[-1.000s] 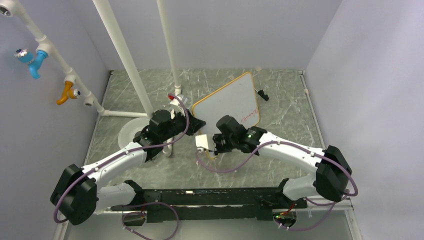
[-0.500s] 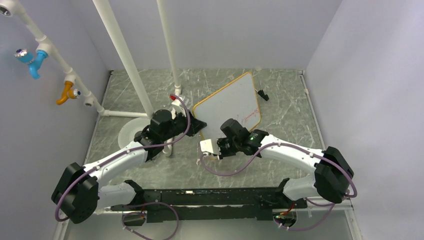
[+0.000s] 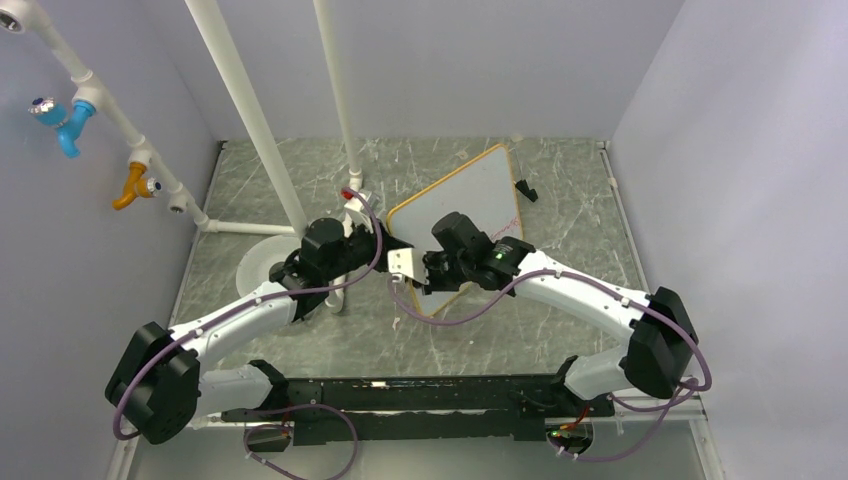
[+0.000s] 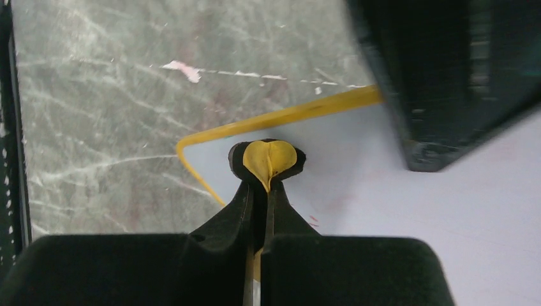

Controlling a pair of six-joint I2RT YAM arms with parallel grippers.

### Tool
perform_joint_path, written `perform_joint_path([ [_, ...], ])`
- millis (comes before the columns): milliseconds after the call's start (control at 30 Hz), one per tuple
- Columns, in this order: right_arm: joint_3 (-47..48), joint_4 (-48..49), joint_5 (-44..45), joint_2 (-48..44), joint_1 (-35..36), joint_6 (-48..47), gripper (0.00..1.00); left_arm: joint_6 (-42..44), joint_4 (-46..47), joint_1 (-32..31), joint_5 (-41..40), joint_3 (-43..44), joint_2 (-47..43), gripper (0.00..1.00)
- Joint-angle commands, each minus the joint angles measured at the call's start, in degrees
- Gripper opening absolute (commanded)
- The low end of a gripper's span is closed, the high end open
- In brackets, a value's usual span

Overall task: Erase the whiteboard
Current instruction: Erase the whiteboard at the center of the board.

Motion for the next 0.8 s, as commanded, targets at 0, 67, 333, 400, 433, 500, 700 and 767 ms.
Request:
perform_joint_path([
  [0,3.4,11.7,5.3,0.6,-1.6,3.3,0.00,-4.5,2.3,-1.9,8.7,2.2,-0.4,0.00],
  [67,0.9,12.0,5.2,0.1,-1.8,2.3,0.00,-4.5,2.4,-1.9,8.7,2.3,-0.4,0.00],
  [333,-8.5,6.2,-2.2,1.2,1.2,-3.8,0.00,-4.4,2.8,-1.9,8.9,2.6,-0.4,0.00],
  [400,-8.1,6.4,-0.7,2.5,1.2,-3.2,0.00,-4.4,2.8,-1.9,9.0,2.5,-0.5,0.00],
  [433,-7.8,6.7,-0.1,2.8,1.2,-2.8,0.00,-4.4,2.8,-1.9,9.0,2.5,-0.6,0.00],
  [500,-6.4,7.2,0.8,2.9,1.1,-2.3,0.00,-4.4,2.9,-1.9,9.1,2.3,-0.6,0.00],
  [700,4.7,8.2,1.6,3.2,-2.6,2.4,0.00,-4.4,3.4,-2.0,9.7,1.8,-0.7,0.00],
  [767,8.0,7.5,1.6,3.3,-4.3,3.8,0.00,-4.2,3.1,-1.9,9.5,1.5,-1.0,0.00],
])
